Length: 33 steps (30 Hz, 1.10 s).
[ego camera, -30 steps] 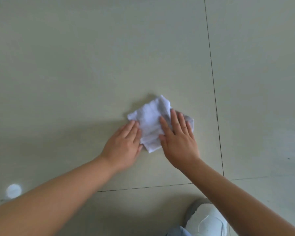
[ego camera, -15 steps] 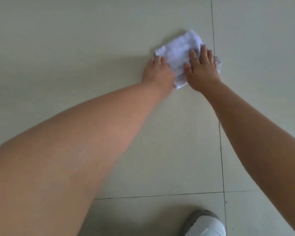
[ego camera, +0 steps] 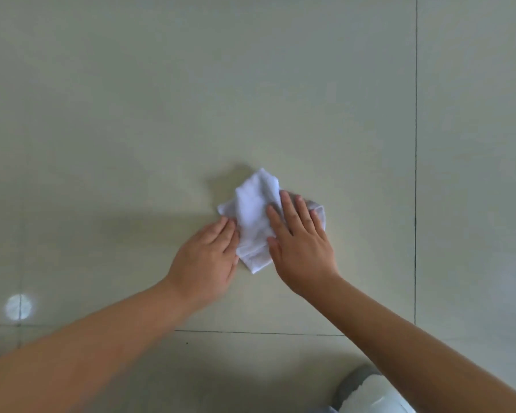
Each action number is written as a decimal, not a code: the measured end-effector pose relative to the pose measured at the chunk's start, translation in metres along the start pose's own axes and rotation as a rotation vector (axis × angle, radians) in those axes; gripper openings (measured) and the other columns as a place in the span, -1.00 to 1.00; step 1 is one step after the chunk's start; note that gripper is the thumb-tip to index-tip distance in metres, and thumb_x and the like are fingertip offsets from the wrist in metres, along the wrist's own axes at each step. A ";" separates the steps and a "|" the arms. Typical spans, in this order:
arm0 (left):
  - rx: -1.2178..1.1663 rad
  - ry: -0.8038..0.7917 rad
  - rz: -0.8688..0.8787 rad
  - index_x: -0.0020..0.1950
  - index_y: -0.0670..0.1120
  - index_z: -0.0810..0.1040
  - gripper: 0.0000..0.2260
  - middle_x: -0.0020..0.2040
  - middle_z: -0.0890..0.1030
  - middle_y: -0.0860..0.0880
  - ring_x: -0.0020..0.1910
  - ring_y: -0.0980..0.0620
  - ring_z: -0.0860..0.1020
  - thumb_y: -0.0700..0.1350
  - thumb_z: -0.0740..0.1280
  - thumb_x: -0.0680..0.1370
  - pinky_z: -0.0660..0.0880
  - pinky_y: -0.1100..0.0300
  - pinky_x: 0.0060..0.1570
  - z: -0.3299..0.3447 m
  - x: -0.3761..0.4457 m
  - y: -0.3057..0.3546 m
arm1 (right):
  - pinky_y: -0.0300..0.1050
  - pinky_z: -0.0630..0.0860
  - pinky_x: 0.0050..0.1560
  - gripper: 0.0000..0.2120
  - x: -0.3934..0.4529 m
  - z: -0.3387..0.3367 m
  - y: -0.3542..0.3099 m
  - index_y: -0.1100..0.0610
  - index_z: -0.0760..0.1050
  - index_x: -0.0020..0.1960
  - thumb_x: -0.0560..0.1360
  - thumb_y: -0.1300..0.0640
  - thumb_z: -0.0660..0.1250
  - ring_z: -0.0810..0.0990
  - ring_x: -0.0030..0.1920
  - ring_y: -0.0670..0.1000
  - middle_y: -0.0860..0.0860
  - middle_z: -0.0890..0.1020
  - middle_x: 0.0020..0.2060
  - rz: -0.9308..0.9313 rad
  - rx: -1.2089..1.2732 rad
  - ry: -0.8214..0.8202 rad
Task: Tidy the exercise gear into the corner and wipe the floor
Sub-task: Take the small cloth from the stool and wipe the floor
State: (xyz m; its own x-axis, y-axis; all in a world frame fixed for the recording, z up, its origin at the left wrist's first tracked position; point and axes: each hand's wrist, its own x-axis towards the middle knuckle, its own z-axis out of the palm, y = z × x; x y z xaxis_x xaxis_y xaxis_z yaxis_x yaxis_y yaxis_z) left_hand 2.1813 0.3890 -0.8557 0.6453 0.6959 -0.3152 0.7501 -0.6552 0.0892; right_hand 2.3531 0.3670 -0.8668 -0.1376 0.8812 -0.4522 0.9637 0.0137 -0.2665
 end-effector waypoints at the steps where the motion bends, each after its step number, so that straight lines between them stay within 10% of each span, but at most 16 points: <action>1: -0.042 0.024 0.054 -0.11 -0.26 0.72 -0.59 -0.10 0.72 -0.18 -0.09 -0.10 0.71 -0.09 0.13 0.38 0.53 0.10 0.04 0.003 0.002 0.017 | 0.03 0.26 0.22 -0.52 -0.020 0.002 0.013 0.14 0.52 0.25 0.57 -0.01 -0.06 0.54 0.26 0.15 0.14 0.55 0.26 0.054 0.005 -0.040; 6: -0.071 -0.093 0.251 -0.14 -0.17 0.74 -0.56 -0.10 0.74 -0.09 -0.08 -0.04 0.71 -0.11 0.08 0.32 0.53 0.18 0.00 0.003 0.053 0.090 | -0.10 -0.20 0.42 -0.24 -0.083 -0.003 0.085 0.05 -0.19 0.47 0.38 -0.31 -0.44 -0.19 0.49 0.02 0.07 -0.12 0.51 0.355 0.085 -0.134; 10: -0.094 -0.118 0.213 -0.06 -0.19 0.72 -0.48 -0.01 0.72 -0.13 0.04 -0.03 0.68 -0.12 -0.01 0.34 0.44 0.22 0.08 -0.025 0.112 0.111 | 0.02 -0.14 0.51 -0.24 -0.042 -0.026 0.111 0.19 0.02 0.52 0.42 -0.18 -0.27 -0.08 0.53 0.23 0.22 -0.03 0.52 0.499 0.160 0.061; 15: -0.047 -0.090 -0.064 0.53 -0.28 0.02 -0.55 0.56 0.00 -0.19 0.56 -0.12 -0.01 -0.18 -0.05 0.64 -0.01 0.10 0.49 -0.045 0.160 0.052 | 0.02 -0.18 0.50 -0.52 0.056 -0.065 0.106 0.12 -0.02 0.54 0.64 0.09 -0.04 -0.13 0.54 0.19 0.16 -0.10 0.54 0.402 0.120 0.127; 20: -0.010 0.029 -0.307 0.49 -0.31 0.16 -0.55 0.52 0.16 -0.25 0.51 -0.15 0.19 -0.19 0.08 0.62 0.19 0.06 0.44 -0.041 0.129 -0.049 | 0.02 -0.21 0.51 -0.51 0.145 -0.087 0.029 0.05 -0.09 0.54 0.64 0.03 -0.07 -0.17 0.54 0.15 0.13 -0.15 0.54 0.144 0.022 0.060; 22: 0.046 0.111 -0.342 0.22 -0.40 0.50 -0.60 0.25 0.52 -0.37 0.20 -0.27 0.57 -0.21 0.18 0.46 0.54 -0.01 0.09 -0.036 0.106 -0.091 | 0.01 -0.23 0.51 -0.51 0.171 -0.087 -0.015 0.01 -0.12 0.54 0.64 0.01 -0.09 -0.20 0.54 0.12 0.10 -0.18 0.54 0.074 0.013 0.028; 26: 0.044 -0.036 -0.450 -0.06 -0.42 0.60 -0.53 -0.05 0.63 -0.42 -0.13 -0.34 0.66 -0.10 0.06 0.37 0.60 -0.07 -0.26 -0.017 0.045 -0.149 | -0.03 -0.24 0.51 -0.50 0.193 -0.073 -0.101 -0.02 -0.13 0.54 0.64 0.02 -0.08 -0.20 0.54 0.09 0.04 -0.17 0.54 -0.074 -0.002 -0.023; 33: 0.038 -0.123 -0.393 -0.07 -0.43 0.64 -0.50 -0.08 0.67 -0.37 -0.11 -0.29 0.68 -0.05 0.11 0.41 0.61 -0.01 -0.14 0.007 -0.049 -0.117 | -0.05 -0.28 0.50 -0.51 0.112 -0.021 -0.127 0.03 -0.14 0.54 0.65 0.01 -0.11 -0.20 0.55 0.05 0.03 -0.17 0.54 -0.268 -0.039 -0.137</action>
State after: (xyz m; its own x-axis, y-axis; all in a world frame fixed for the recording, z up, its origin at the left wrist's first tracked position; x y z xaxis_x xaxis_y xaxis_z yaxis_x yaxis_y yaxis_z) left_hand 2.0609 0.4290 -0.8573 0.2874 0.8563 -0.4292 0.9286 -0.3588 -0.0941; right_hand 2.2203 0.4737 -0.8659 -0.4157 0.7715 -0.4817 0.8964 0.2579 -0.3605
